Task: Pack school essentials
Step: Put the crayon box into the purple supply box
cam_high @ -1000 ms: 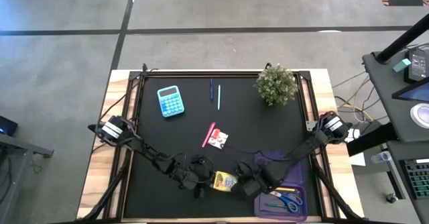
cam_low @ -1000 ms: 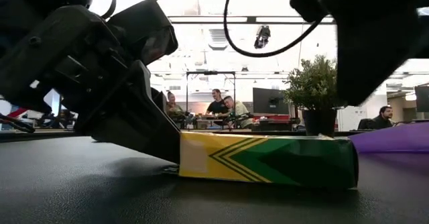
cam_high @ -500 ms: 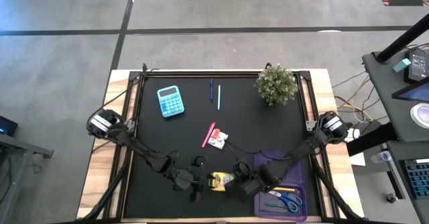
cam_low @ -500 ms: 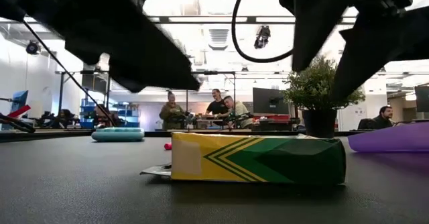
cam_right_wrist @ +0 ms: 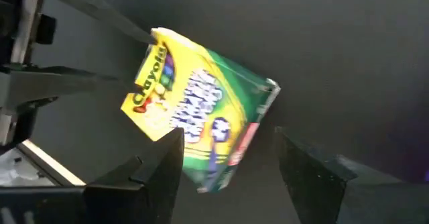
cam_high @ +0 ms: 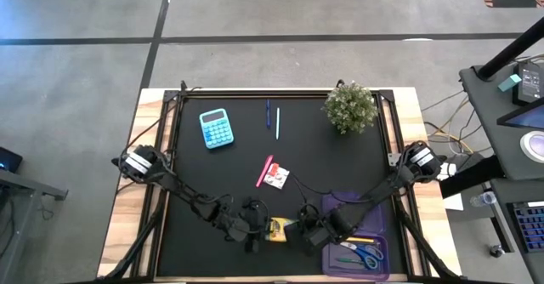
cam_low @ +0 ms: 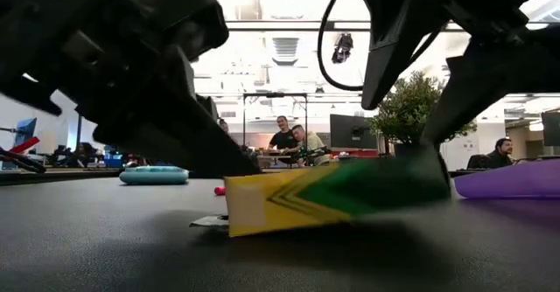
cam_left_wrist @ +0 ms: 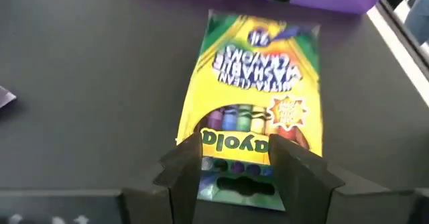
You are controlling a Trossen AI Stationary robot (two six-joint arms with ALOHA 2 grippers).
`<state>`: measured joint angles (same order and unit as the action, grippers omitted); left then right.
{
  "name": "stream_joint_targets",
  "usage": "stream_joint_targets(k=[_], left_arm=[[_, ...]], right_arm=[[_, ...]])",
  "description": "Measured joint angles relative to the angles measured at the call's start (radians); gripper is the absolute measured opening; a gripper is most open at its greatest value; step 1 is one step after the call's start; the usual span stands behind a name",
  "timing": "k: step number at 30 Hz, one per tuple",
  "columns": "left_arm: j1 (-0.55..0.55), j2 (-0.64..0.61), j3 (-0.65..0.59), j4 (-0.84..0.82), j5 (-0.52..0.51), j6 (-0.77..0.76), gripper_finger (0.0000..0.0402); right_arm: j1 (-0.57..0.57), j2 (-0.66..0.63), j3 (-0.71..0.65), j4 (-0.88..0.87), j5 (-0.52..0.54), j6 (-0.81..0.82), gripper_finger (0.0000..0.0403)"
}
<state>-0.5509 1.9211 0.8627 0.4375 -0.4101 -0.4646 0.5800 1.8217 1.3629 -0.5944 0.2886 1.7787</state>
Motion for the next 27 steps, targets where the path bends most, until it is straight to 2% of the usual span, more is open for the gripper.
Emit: stream_joint_targets(k=[7,13,22,27], left_arm=[[-0.002,0.000,-0.001,-0.093,0.006,-0.003,0.0160],[-0.002,0.001,-0.005,-0.091,0.006,-0.002,0.0160],[-0.002,0.002,-0.006,-0.096,0.006,-0.001,0.0160],[-0.002,0.003,-0.006,-0.096,0.007,-0.001,0.0160]], right_arm=[[-0.001,0.000,0.000,0.005,0.006,0.010,0.0246],[-0.015,0.000,-0.022,0.104,0.075,-0.003,0.0259],[-0.038,0.009,-0.087,0.246,0.101,-0.001,0.0260],[-0.045,0.049,-0.088,0.305,0.104,0.002,0.0241]])
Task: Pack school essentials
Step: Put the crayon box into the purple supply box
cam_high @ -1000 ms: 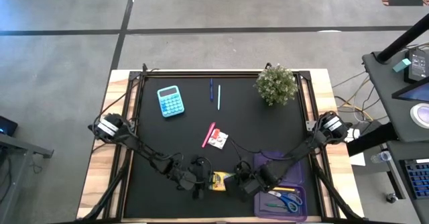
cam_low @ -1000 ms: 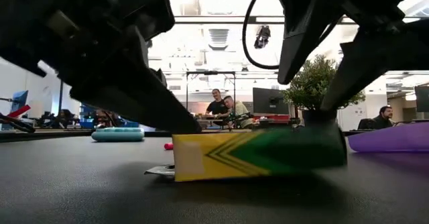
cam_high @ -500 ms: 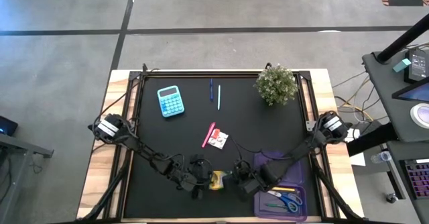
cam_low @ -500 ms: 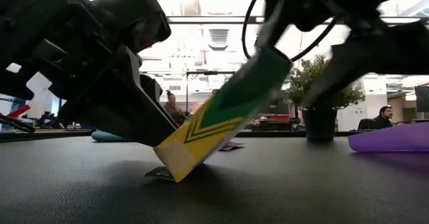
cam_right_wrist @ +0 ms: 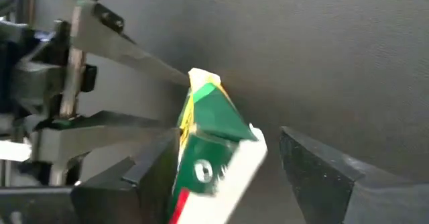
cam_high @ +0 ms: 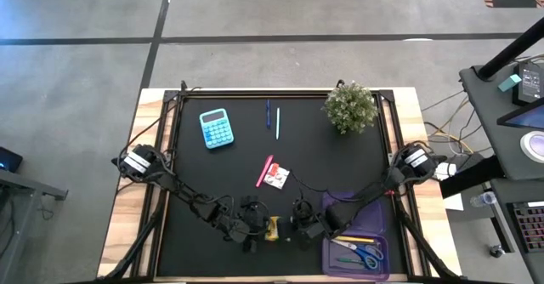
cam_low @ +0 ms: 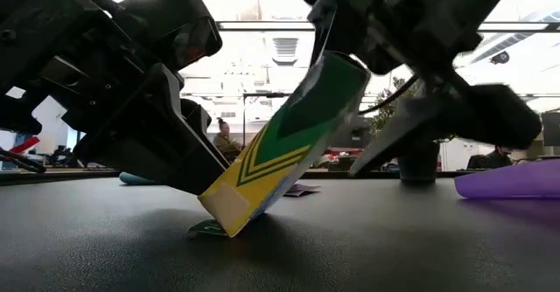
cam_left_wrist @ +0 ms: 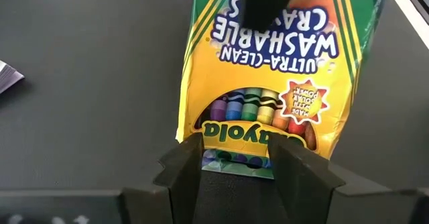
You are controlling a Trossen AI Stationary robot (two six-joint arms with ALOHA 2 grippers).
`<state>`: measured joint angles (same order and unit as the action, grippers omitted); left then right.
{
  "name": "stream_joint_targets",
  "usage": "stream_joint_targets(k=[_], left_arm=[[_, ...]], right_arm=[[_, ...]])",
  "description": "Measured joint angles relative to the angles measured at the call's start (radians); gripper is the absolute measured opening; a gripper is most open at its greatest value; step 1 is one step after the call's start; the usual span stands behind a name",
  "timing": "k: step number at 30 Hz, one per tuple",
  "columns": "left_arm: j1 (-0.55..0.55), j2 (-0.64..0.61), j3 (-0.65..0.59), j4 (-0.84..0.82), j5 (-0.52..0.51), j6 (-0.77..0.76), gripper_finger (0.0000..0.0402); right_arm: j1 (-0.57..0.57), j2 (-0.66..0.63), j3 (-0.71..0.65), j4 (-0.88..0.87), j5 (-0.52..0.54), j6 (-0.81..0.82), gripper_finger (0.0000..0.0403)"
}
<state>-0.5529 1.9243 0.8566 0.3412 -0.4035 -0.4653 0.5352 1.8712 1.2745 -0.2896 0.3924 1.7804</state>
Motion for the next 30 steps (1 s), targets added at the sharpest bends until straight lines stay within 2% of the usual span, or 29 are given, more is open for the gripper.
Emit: stream_joint_targets(k=[3,12,18,24,30], left_arm=[[0.000,0.000,0.000,-0.001,0.000,0.000,0.0160],[0.002,-0.041,-0.003,-0.025,0.010,-0.004,0.0160],[0.005,-0.075,-0.006,-0.039,0.009,0.003,0.0160],[0.004,-0.152,-0.004,-0.115,0.033,-0.026,0.0160],[0.002,-0.287,-0.003,-0.219,0.035,-0.027,0.0160]], right_arm=[[-0.003,0.025,0.004,0.048,0.000,-0.004,0.0220],[0.000,0.025,0.010,0.041,-0.008,-0.007,0.0131],[0.001,0.023,0.014,0.045,-0.025,-0.028,0.0087],[0.003,0.008,0.023,0.035,-0.060,-0.088,0.0072],[0.021,-0.080,0.024,-0.027,-0.090,-0.150,0.0072]])
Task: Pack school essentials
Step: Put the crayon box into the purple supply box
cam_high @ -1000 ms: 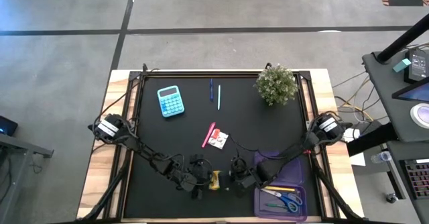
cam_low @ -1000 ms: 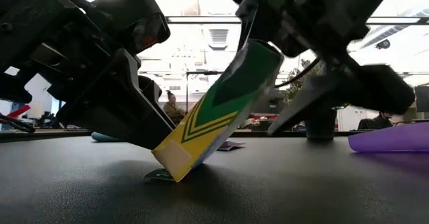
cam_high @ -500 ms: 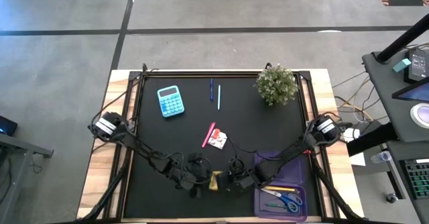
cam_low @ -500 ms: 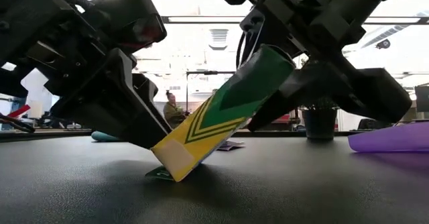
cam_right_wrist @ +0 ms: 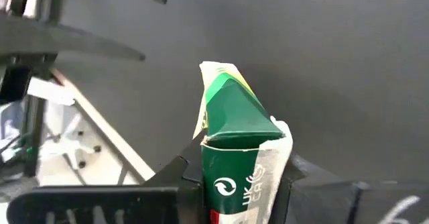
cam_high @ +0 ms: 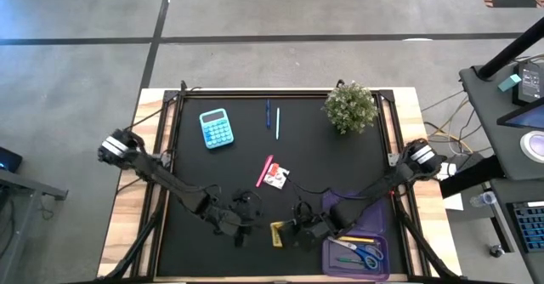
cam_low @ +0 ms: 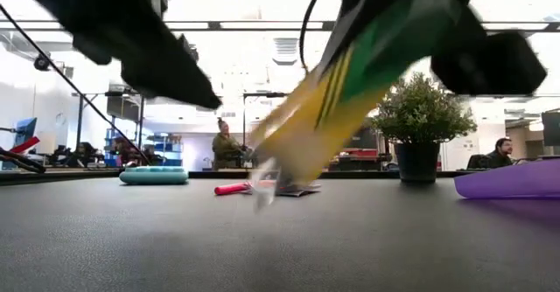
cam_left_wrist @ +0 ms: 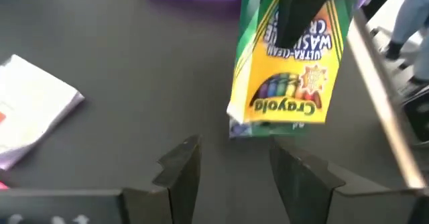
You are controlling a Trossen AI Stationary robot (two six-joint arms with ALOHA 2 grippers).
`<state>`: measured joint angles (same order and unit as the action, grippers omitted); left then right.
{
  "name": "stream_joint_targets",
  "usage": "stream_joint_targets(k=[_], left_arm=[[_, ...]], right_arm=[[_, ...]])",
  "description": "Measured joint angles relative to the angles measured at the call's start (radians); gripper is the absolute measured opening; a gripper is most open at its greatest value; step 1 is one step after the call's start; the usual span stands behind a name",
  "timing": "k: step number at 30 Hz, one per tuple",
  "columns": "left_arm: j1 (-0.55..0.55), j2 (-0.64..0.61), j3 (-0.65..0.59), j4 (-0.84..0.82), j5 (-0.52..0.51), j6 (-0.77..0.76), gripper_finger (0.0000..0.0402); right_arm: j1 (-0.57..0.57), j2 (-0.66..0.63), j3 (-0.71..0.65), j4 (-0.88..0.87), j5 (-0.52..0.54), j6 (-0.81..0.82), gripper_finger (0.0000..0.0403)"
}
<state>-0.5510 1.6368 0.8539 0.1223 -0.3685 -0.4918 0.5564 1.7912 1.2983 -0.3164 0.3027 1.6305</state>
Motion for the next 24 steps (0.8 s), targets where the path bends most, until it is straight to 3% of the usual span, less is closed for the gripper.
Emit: stream_joint_targets(k=[6,11,19,24], left_arm=[[0.000,-0.105,0.000,-0.012,-0.003,0.001,0.0160],[0.001,-0.128,-0.001,-0.002,-0.025,0.001,0.0160],[0.002,-0.127,-0.001,0.022,-0.037,0.000,0.0160],[0.002,-0.127,0.000,0.029,-0.062,0.001,0.0160]], right_arm=[[0.090,-0.148,0.001,-0.247,0.005,0.082,0.0073],[0.225,-0.245,0.002,-0.408,0.014,0.283,0.0072],[0.410,-0.242,0.001,-0.510,0.056,0.602,0.0074],[0.447,-0.210,0.000,-0.522,0.056,0.639,0.0073]])
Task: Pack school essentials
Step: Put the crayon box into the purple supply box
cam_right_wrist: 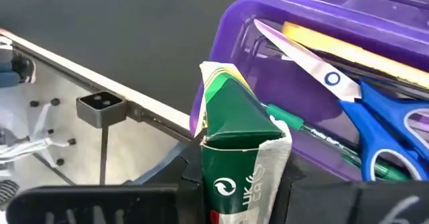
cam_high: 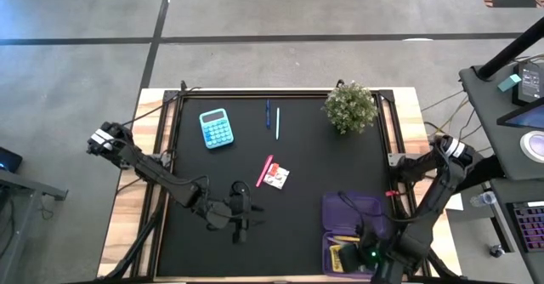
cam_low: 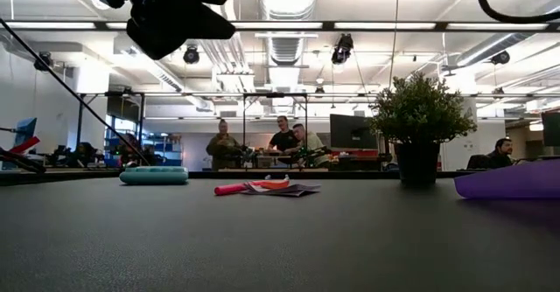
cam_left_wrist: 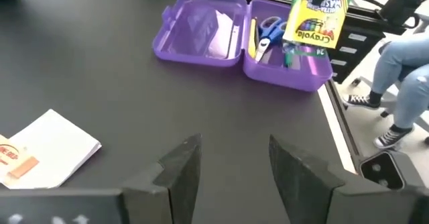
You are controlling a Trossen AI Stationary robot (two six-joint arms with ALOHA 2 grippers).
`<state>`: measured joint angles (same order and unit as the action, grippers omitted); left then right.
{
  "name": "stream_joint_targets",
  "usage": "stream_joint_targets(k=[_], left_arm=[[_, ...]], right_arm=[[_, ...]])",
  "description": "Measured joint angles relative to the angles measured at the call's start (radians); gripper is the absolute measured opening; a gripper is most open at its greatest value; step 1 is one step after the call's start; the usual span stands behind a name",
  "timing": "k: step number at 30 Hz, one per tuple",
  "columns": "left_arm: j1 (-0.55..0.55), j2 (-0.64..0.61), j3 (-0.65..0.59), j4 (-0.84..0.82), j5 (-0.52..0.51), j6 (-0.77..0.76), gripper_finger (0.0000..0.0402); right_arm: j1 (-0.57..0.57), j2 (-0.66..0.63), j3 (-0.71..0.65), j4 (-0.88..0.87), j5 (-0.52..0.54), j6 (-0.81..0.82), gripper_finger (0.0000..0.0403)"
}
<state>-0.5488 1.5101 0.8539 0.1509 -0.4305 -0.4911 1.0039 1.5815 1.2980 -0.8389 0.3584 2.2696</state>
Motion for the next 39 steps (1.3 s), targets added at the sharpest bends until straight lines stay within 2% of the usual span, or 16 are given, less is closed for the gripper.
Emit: stream_joint_targets(k=[8,28,35,39], left_arm=[[0.006,0.000,0.002,0.006,-0.002,0.000,0.0160],[0.006,-0.002,0.004,0.029,-0.002,0.000,0.0160],[0.006,-0.002,0.004,0.030,-0.002,0.000,0.0160],[0.006,-0.002,0.005,0.029,-0.003,0.000,0.0160]], right_arm=[[-0.003,0.054,-0.005,-0.038,0.010,0.001,0.0075],[-0.043,0.124,-0.032,-0.007,0.018,0.005,0.0080],[-0.049,0.128,-0.032,-0.006,-0.003,0.001,0.0128],[-0.049,0.128,-0.028,-0.030,-0.097,0.001,0.0168]])
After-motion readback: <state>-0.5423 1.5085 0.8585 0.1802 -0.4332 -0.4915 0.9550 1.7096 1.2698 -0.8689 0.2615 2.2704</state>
